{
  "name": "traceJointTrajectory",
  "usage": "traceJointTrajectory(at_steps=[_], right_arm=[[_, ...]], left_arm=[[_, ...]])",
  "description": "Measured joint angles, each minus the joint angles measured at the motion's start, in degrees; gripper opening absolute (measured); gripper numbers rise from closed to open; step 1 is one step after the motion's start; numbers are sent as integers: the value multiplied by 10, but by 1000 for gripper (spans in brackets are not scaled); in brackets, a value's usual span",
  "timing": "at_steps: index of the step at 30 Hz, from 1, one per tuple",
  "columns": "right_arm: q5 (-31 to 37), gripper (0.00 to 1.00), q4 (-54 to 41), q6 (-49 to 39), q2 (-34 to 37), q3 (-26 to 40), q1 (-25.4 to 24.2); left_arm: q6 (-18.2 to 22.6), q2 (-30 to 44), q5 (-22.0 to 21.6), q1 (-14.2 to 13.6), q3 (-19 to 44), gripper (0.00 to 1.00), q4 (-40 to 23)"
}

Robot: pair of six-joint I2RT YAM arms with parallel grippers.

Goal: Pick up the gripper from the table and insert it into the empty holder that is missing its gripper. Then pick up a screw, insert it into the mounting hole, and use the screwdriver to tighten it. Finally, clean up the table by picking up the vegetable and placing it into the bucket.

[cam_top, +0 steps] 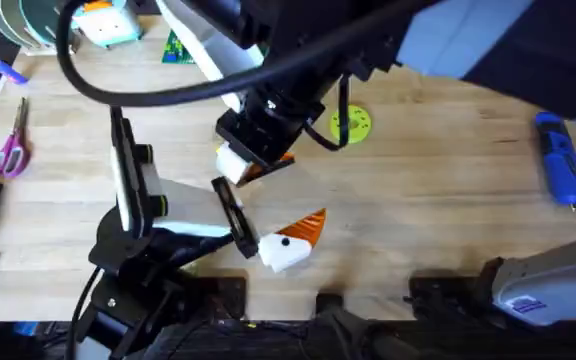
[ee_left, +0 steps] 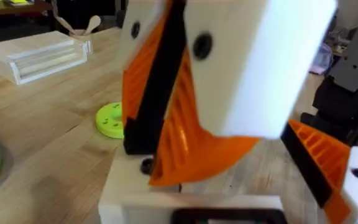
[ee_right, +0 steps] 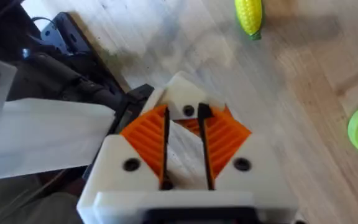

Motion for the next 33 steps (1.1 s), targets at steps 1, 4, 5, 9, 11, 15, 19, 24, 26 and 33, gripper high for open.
traceJointTrajectory(at_steps=[1, 4, 5, 9, 11, 15, 19, 24, 26, 33], right_arm=[[-1, 343, 0, 1, 0, 1, 0], [-1, 607, -2, 2, 0, 7, -2], [1, 707, -3, 1, 0, 9, -5], [3, 896, -16, 0, -1, 26, -24], [3, 901, -32, 0, -6, 36, -39], [10, 902, -83, 0, -26, 61, -89], [28, 908, -136, -2, -60, 88, -168], [44, 909, -191, -46, -111, 95, -278], [45, 910, -206, -64, -125, 95, -318], [49, 910, -169, -99, -184, -25, -471]], left_arm=[[0, 0, 0, 0, 0, 993, 0], [1, 0, 0, 0, 0, 993, 0], [1, 0, 1, 0, 0, 993, 0], [2, 0, 2, 0, 0, 993, 0], [2, 0, 2, 0, 0, 993, 0], [2, 0, 2, 0, 0, 993, 0], [2, 0, 2, 0, 0, 993, 0], [3, 0, 2, 0, 0, 993, 0], [2, 0, 2, 0, 0, 993, 0], [2, 0, 2, 0, 0, 993, 0]])
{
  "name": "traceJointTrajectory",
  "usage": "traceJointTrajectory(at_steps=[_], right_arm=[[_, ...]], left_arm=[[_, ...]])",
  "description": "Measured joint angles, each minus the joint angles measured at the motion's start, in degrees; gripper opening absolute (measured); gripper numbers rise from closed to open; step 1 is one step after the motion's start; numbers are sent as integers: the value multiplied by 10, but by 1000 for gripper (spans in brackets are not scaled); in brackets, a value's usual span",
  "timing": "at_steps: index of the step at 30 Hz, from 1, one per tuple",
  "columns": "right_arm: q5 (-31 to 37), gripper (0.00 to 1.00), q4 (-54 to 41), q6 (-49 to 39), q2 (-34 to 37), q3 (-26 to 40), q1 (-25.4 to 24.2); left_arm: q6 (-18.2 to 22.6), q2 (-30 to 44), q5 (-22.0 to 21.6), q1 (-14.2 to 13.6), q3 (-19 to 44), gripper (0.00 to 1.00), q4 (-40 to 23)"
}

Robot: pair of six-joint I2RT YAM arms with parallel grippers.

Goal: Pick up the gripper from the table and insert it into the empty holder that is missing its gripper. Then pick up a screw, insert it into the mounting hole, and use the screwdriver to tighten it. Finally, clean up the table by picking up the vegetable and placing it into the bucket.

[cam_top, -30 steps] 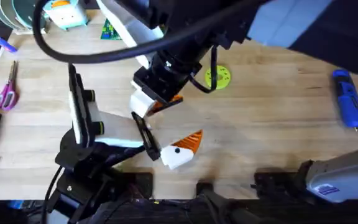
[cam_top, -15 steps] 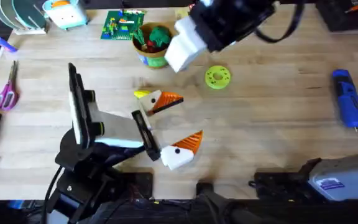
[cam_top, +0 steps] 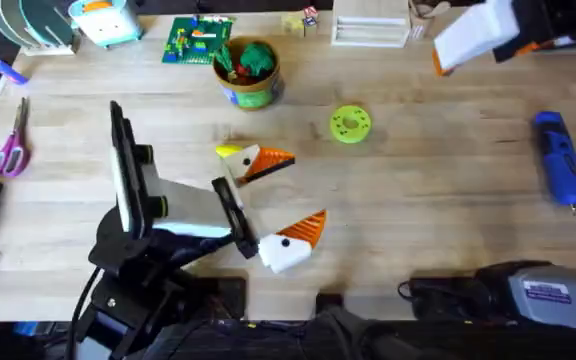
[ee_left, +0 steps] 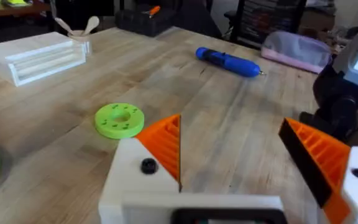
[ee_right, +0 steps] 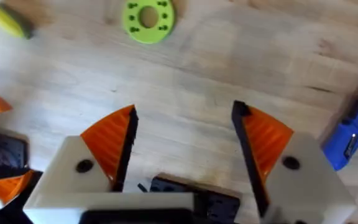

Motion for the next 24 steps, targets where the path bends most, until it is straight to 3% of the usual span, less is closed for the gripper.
traceJointTrajectory(at_steps=[6, 11, 14, 19, 24], right_arm=[[0, 913, 74, 8, -94, -187, -143], [-42, 914, 84, 13, -166, -241, -210], [-128, 917, 82, -19, -185, -242, -212], [-312, 917, 46, -100, -190, -242, -163], [-379, 918, 11, -153, -189, -242, -81]], left_arm=[[0, 0, 0, 0, 0, 993, 0], [0, 0, 0, 0, 0, 981, 0], [1, 0, 0, 0, 0, 784, 0], [2, 0, 0, 0, 0, 658, 0], [2, 0, 0, 0, 0, 511, 0]])
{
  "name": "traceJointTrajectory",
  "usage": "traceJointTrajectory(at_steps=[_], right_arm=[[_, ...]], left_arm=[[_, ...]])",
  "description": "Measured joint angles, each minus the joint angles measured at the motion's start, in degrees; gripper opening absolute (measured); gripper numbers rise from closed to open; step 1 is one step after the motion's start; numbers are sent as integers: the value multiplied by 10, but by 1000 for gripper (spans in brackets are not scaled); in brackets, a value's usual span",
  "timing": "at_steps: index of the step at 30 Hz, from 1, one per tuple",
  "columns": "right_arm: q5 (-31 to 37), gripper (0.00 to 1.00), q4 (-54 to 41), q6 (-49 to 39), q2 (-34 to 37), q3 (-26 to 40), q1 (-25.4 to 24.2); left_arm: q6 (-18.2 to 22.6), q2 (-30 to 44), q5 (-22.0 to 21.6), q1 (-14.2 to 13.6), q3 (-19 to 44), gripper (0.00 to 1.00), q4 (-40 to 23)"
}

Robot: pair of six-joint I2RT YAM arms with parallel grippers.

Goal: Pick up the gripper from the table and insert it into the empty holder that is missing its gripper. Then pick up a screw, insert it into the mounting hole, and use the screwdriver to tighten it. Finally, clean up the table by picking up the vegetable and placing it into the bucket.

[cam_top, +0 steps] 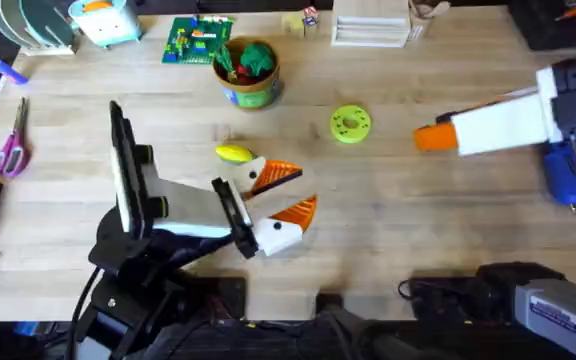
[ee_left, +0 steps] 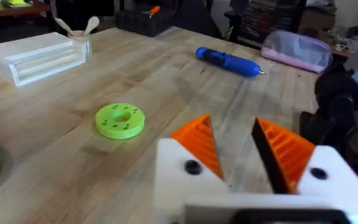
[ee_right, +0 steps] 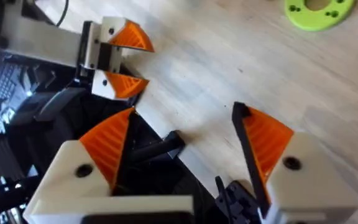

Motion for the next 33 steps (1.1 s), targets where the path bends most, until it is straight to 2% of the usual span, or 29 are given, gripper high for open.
traceJointTrajectory(at_steps=[3, 4, 5, 10, 15, 18, 21, 26, 33], right_arm=[[0, 918, -3, -15, 0, 0, 33], [6, 917, -3, -18, 0, 0, 41], [14, 918, -3, -21, 0, 0, 46], [52, 918, 6, -27, 0, 0, 51], [207, 918, 48, -4, 0, -4, 31], [295, 919, 93, 10, 1, -16, -21], [351, 919, 130, 15, 12, -29, -97], [387, 919, 152, 24, 59, -46, -210], [403, 920, 207, 25, 143, -48, -299]], left_arm=[[0, 0, 0, 0, 0, 88, 0], [2, 0, 0, 0, 0, 26, 0], [2, 0, 0, 0, 0, 11, 0], [2, 0, 0, 0, 0, 7, 0], [2, 0, 0, 0, 0, 6, 0], [2, 0, 0, 0, 0, 6, 0], [3, 0, 0, 0, 0, 6, 0], [3, 0, 0, 0, 0, 6, 0], [2, 0, 0, 0, 0, 6, 0]])
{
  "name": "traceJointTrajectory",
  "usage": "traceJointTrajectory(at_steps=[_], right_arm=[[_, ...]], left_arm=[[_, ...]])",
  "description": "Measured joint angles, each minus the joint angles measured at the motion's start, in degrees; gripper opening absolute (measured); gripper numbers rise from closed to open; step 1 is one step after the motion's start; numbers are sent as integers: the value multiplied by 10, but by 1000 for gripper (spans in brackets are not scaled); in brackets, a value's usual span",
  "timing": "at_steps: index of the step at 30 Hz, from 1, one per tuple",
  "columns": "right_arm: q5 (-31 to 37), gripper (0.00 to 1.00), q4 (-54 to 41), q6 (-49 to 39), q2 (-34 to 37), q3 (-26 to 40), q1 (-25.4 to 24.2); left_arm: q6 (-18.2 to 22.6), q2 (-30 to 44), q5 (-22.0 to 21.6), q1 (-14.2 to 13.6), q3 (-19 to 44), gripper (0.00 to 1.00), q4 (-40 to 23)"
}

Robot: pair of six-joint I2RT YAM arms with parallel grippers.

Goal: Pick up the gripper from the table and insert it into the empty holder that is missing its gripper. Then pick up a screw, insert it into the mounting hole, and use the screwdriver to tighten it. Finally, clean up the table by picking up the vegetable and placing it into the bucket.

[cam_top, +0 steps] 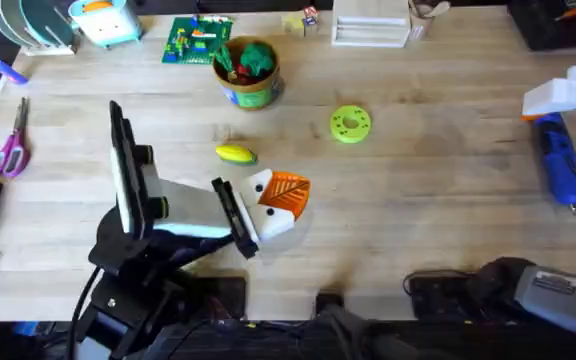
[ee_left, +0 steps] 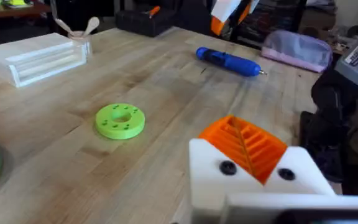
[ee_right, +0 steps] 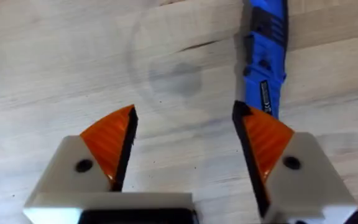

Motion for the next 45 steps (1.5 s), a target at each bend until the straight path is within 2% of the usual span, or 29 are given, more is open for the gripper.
traceJointTrajectory(at_steps=[6, 14, 23, 39, 42, 45], right_arm=[[2, 919, 23, -45, 74, 0, -41], [9, 920, 116, -88, 159, -1, -84], [10, 919, 180, -124, 214, -1, -88], [9, 921, 205, -133, 277, -1, -119], [6, 898, 210, -134, 278, -1, -119], [3, 801, 216, -134, 278, -1, -119]], left_arm=[[0, 0, 0, 0, 0, 6, 0], [0, 0, 0, 0, 0, 6, 0], [0, 0, 0, 0, 0, 6, 0], [0, 0, 0, 0, 0, 5, 0], [0, 0, 0, 0, 0, 5, 0], [0, 0, 0, 0, 0, 5, 0]])
